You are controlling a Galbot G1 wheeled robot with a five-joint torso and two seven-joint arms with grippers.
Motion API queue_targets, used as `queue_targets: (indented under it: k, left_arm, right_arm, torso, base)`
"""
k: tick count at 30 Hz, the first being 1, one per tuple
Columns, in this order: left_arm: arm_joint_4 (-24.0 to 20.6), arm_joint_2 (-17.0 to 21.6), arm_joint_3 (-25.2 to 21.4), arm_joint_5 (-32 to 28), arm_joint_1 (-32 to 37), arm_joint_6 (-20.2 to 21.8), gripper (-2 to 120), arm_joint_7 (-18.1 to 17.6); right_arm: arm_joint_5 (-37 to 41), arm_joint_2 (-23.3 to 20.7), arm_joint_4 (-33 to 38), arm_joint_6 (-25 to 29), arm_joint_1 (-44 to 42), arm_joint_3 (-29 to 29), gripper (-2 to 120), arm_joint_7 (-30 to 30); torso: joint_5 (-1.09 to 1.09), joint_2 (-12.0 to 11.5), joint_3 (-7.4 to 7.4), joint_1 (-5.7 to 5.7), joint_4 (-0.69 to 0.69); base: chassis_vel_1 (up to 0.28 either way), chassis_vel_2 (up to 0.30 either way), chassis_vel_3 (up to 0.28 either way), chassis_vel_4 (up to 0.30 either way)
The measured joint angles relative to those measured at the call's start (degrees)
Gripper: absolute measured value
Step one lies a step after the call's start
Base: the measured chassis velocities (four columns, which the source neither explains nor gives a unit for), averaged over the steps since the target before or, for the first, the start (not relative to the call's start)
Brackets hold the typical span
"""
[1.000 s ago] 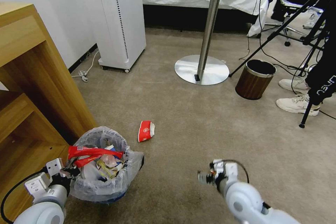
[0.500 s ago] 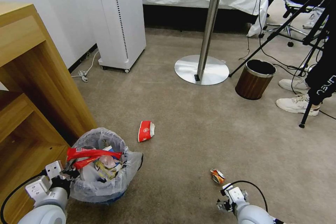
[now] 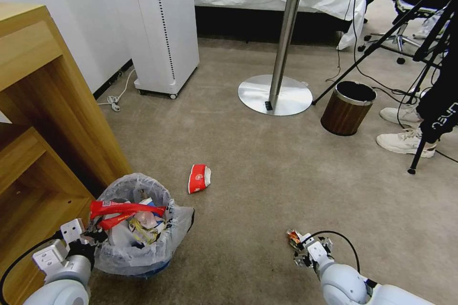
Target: Pick up the trash bin and place the garbage on the floor into it.
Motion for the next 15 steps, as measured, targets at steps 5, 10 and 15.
queue_targets:
  k: [5, 10, 15]
  left_arm:
    - [0.11, 0.12, 0.33, -0.09, -0.38, -0.01, 1, -0.02]
    - [0.46, 0.35, 0.87, -0.16, -0.72, -0.01, 1, -0.01]
    - [0.82, 0.54, 1.10, -0.20, -1.05, 0.02, 1, -0.01]
  right_arm:
    - [-1.42, 0.98, -2.70, 1.53, 0.31, -0.74, 100, -0.44]
    - [-2.06, 2.83, -4.64, 2.57, 0.83, -0.96, 99, -0.50]
    - [-2.43, 4.36, -6.10, 3.08, 1.60, -1.32, 99, -0.50]
  torso:
    - [-0.01, 0.00, 0.00, 0.00, 0.00]
    - [0.00, 0.00, 0.00, 0.00, -0.01]
    - [0.00, 0.00, 0.00, 0.00, 0.00]
  base:
    - [0.000, 0.000, 0.000, 0.000]
    - [0.000, 0.000, 0.000, 0.000]
    - [0.000, 0.000, 0.000, 0.000]
